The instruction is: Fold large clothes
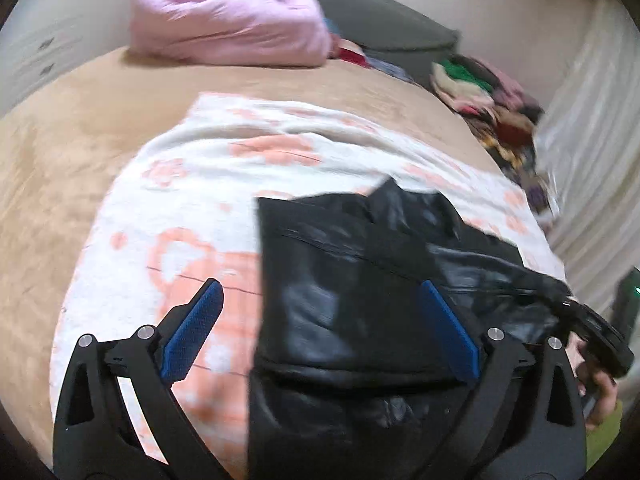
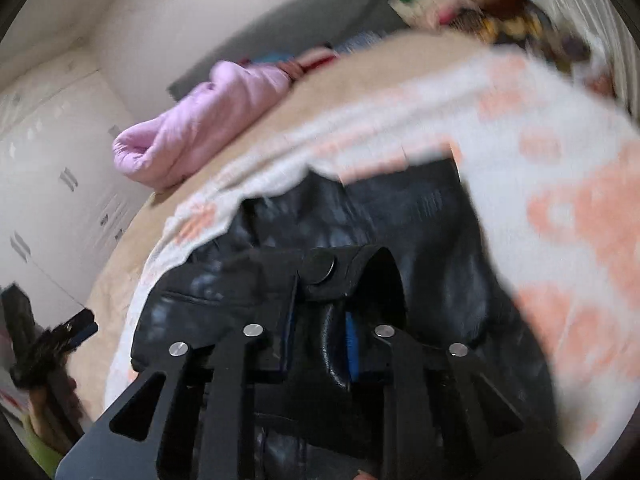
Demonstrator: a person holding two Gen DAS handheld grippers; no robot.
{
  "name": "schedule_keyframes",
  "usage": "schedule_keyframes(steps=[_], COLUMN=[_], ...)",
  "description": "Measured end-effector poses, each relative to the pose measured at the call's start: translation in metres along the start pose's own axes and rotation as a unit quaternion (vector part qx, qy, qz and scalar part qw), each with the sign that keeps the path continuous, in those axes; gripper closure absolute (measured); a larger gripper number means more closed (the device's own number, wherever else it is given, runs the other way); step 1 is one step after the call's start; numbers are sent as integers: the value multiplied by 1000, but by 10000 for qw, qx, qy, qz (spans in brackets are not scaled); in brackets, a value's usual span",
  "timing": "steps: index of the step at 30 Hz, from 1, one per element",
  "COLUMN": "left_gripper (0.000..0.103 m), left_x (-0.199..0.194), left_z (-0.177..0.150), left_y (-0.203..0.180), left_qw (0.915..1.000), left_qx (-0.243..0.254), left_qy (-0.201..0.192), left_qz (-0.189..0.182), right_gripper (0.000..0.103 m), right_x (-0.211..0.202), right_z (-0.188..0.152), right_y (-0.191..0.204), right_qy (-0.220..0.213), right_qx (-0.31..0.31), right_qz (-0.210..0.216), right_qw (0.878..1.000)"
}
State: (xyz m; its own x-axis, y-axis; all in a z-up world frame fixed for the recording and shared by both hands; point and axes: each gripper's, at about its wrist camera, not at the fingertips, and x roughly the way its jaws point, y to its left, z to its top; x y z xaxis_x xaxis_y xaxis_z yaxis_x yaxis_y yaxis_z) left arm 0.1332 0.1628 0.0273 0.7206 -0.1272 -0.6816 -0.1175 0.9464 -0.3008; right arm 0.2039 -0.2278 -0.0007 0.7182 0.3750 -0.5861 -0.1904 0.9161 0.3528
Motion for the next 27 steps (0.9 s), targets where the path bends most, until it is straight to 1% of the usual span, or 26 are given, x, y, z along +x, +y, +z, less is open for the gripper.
schedule_keyframes(steps=[2, 5, 8, 10, 12, 13, 14, 15, 17, 18, 19, 20, 22, 24, 27], left_gripper=[11, 11, 11, 11, 12, 18, 28, 33, 55, 60, 71, 75, 76, 77, 77], left_x=[0, 4, 18, 32, 46, 54, 60, 66, 82, 88, 97, 104, 120, 126, 127], left_z=[6, 11, 15, 18, 17, 16, 15, 13, 8, 6, 2, -2, -12, -18, -21], left_y=[7, 4, -10, -22, -34, -41, -46, -50, -56, -56, -57, -57, -53, -49, -49], left_qw=[9998, 9998, 9999, 9998, 9994, 9988, 9983, 9976, 9957, 9950, 9936, 9923, 9902, 9901, 9892], left_qx=[-181, -195, -68, 88, 267, 379, 446, 513, 634, 642, 678, 713, 704, 686, 819], left_qy=[-29, -48, 9, 81, 209, 292, 358, 451, 662, 747, 898, 1015, 1210, 1222, 1218], left_qz=[13, -36, -105, -141, -95, -137, -140, -121, -127, -136, -119, -60, 13, 4, 50], right_gripper=[86, 86, 86, 86, 86, 86, 86, 86, 86, 85, 85, 84, 82, 80, 78], right_x=[-9, -14, -10, -8, -2, 1, 3, 6, 11, 14, 15, 16, 19, 25, 31], right_z=[20, 38, 39, 35, 30, 28, 26, 23, 21, 20, 20, 19, 19, 18, 16], right_y=[13, 18, 18, 11, 3, 0, -3, -5, -6, -7, -7, -7, -6, -4, -2], right_qy=[-147, -223, -159, -86, -18, 14, 48, 93, 130, 153, 160, 162, 199, 256, 304], right_qx=[-427, -849, -1085, -1089, -1037, -1014, -992, -1004, -1021, -1035, -1043, -1055, -1107, -1156, -1265], right_qz=[-11, -158, -324, -392, -448, -484, -510, -573, -624, -651, -674, -710, -741, -827, -975], right_qw=[9990, 9960, 9934, 9932, 9936, 9937, 9937, 9932, 9927, 9924, 9921, 9917, 9909, 9895, 9867])
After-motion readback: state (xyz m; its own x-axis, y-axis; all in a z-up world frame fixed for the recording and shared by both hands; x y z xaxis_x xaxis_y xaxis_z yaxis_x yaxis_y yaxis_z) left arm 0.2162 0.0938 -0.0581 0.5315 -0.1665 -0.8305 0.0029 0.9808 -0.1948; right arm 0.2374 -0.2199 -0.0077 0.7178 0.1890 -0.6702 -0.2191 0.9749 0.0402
